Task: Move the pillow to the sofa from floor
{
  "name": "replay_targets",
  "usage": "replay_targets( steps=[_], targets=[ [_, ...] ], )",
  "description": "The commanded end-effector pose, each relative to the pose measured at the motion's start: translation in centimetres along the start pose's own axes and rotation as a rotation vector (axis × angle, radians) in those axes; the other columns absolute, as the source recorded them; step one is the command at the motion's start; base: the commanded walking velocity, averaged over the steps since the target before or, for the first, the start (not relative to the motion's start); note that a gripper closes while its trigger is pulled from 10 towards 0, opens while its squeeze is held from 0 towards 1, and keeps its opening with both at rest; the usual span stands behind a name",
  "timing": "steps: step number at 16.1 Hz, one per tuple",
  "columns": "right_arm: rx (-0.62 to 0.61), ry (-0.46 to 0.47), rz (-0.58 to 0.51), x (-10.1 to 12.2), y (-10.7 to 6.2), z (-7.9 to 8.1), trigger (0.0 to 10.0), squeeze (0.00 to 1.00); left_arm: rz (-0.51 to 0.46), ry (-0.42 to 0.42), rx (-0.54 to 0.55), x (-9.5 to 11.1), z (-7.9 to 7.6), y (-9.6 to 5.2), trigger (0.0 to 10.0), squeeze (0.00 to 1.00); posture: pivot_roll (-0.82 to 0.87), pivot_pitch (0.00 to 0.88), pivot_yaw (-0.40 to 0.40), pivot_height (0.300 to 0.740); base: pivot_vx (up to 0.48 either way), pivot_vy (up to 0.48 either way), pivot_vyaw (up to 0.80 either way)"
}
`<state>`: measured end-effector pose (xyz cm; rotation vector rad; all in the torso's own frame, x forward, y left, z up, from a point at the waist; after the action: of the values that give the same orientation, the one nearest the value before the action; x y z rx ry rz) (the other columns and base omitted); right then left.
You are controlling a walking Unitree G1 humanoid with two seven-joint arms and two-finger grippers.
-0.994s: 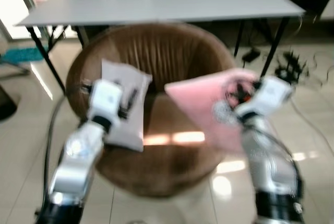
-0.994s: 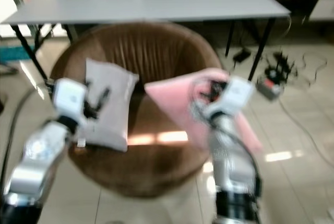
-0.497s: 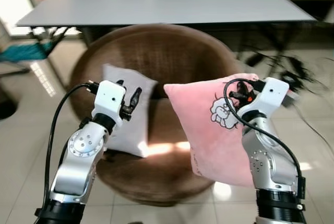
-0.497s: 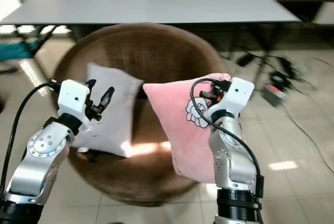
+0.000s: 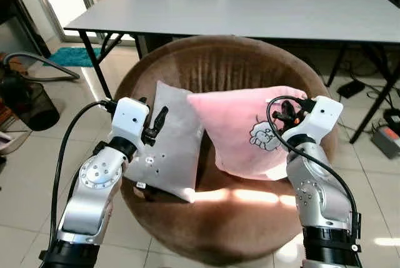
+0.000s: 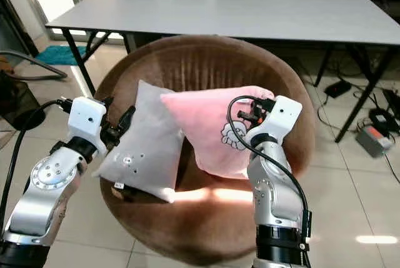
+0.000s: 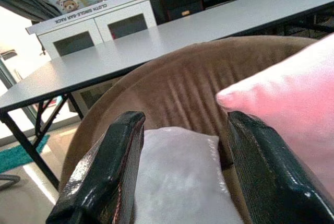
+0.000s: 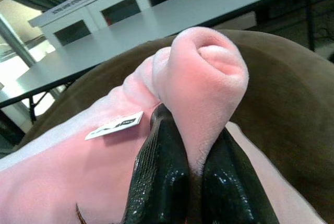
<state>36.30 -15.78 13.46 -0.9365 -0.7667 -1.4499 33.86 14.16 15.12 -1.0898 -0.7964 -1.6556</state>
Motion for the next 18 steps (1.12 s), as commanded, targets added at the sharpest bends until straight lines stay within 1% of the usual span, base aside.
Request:
replay_targets(
  steps=[1, 3, 4, 5, 6, 7, 8, 18],
  targets=[
    [0.032, 0.009, -0.032, 0.7, 0.0, 1.3, 10.0, 0.00, 0.016, 0.037, -0.034, -0.2, 0.0, -0.3, 10.0, 0.00, 0.10, 0.016, 0.032, 0.740, 0.000, 0.000, 0.00],
    [0.030, 0.000, -0.027, 0.7, 0.0, 1.2, 10.0, 0.00, -0.016, 0.020, -0.115, 0.3, -1.1, -0.7, 10.0, 0.00, 0.10, 0.022, 0.033, 0.740, 0.000, 0.000, 0.00],
    [0.037, -0.011, -0.017, 0.7, 0.0, 1.2, 10.0, 0.00, -0.037, -0.001, -0.188, 0.7, -1.9, -1.1, 10.0, 0.00, 0.10, 0.029, 0.034, 0.740, 0.000, 0.000, 0.00],
    [0.085, -0.070, 0.012, 0.7, 0.0, 1.7, 10.0, 0.00, -0.049, 0.009, -0.338, 1.1, -3.4, -2.2, 10.0, 0.00, 0.11, 0.033, 0.034, 0.740, 0.000, 0.000, 0.00],
    [0.120, -0.118, 0.046, 0.6, -0.1, 2.0, 10.0, 0.00, -0.052, 0.022, -0.402, 1.3, -3.9, -2.8, 10.0, 0.00, 0.11, 0.038, 0.036, 0.740, 0.000, 0.000, 0.00],
    [0.165, -0.238, 0.112, 0.2, -0.2, 2.2, 10.0, 0.00, -0.050, 0.028, -0.468, 1.3, -4.2, -3.5, 10.0, 0.00, 0.11, 0.040, 0.037, 0.740, 0.000, 0.000, 0.00],
    [0.188, -0.299, 0.138, 0.1, -0.3, 2.2, 10.0, 0.00, -0.049, 0.028, -0.495, 1.4, -4.2, -3.8, 10.0, 0.00, 0.11, 0.040, 0.037, 0.740, 0.000, 0.000, 0.00],
    [0.188, -0.299, 0.138, 0.1, -0.3, 2.2, 10.0, 0.00, -0.049, 0.028, -0.495, 1.4, -4.2, -3.8, 10.0, 0.00, 0.11, 0.040, 0.037, 0.740, 0.000, 0.000, 0.00]
  ],
)
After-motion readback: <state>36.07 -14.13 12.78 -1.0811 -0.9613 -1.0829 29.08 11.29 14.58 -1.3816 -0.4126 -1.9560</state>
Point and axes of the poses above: a point about 5 cm out from each wrist's last joint towards the gripper, its own y axis pointing out of the wrist towards the gripper, its own x axis along the axis of the wrist's last joint, z = x × y, the point moved 6 cm from there along y, pointing out of the wrist towards the gripper, and after that the axes turned 7 degrees about y, right-handed, at the moved point
